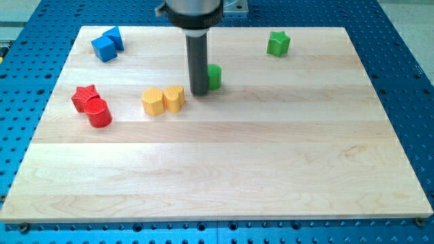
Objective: Move the green circle below the green star
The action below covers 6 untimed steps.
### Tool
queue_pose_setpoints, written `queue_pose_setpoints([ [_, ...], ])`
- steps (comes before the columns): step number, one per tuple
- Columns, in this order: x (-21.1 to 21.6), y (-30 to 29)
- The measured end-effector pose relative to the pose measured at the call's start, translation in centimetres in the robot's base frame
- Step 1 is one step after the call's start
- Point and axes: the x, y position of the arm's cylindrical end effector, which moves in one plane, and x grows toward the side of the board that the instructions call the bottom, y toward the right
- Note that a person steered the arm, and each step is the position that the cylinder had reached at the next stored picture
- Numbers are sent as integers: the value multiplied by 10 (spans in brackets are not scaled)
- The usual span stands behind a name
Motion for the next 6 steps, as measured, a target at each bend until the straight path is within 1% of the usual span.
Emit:
queue_pose_setpoints([
  [1,-30,36],
  [2,-45,57],
  [3,-61,152],
  [4,-62,150],
  [5,-43,122],
  [6,87,39],
])
